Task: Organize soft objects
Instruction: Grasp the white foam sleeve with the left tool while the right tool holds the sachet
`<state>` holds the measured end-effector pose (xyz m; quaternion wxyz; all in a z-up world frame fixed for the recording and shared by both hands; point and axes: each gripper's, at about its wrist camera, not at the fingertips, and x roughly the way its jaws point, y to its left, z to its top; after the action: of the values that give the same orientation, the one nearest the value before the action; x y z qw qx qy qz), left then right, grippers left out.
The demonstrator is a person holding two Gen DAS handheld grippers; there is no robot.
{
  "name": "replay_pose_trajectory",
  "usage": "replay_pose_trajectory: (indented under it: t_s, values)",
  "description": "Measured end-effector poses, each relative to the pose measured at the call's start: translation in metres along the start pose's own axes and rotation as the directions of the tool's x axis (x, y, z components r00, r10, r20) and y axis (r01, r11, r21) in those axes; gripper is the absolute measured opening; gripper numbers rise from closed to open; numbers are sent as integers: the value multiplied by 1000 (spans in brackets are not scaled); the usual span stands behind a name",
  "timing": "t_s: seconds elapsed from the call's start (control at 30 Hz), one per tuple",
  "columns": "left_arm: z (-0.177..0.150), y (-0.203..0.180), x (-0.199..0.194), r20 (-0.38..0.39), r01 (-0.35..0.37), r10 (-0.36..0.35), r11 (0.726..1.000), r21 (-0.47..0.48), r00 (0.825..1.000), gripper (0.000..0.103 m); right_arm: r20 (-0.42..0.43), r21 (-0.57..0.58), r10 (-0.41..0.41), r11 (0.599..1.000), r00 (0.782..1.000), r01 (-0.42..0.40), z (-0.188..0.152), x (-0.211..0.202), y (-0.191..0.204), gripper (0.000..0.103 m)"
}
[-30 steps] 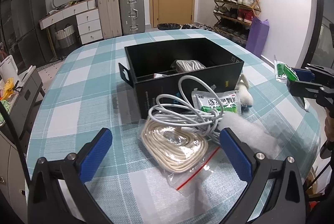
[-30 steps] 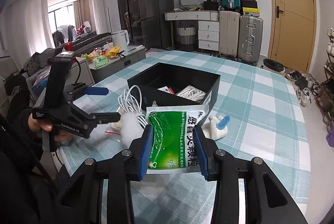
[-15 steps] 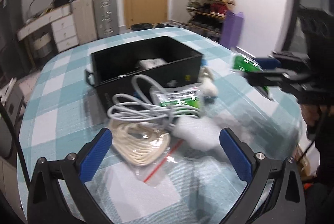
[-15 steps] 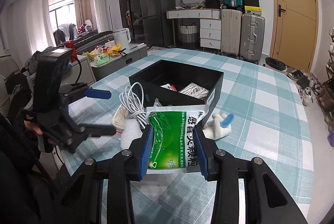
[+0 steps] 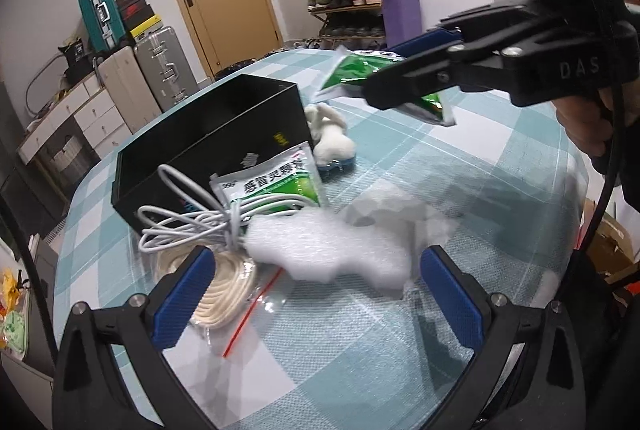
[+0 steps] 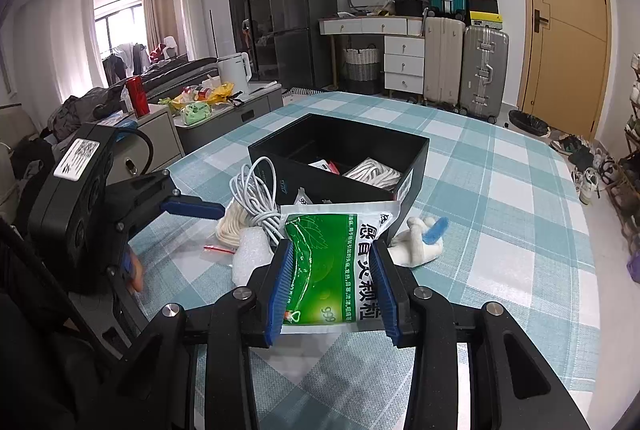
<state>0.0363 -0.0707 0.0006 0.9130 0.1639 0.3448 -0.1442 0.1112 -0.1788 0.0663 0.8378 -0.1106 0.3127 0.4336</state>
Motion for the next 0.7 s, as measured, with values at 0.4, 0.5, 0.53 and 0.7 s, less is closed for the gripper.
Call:
replay_pose_trajectory:
  t_s: [0.4,0.5,0.53,0.7]
  values:
    - [-3,-12,9,-32,20,-18,998,65,999,71,-6,-11,5,1000,1000,-5,-1,1,4,39]
    - [-3,-12,5,-16,36,-35,997,65,999,65,-6,-9,4,1000,1000,-4,-1,1,5,39]
    - [-2,-11,4,-14,42,-41,997,61,999,65,-7,-9,4,1000,1000,-4,-1,1,5,39]
    - [-3,-9,-1,3,59,-60,997,57,998,62,-7,-9,5,1000,1000,-5,-1,1,5,39]
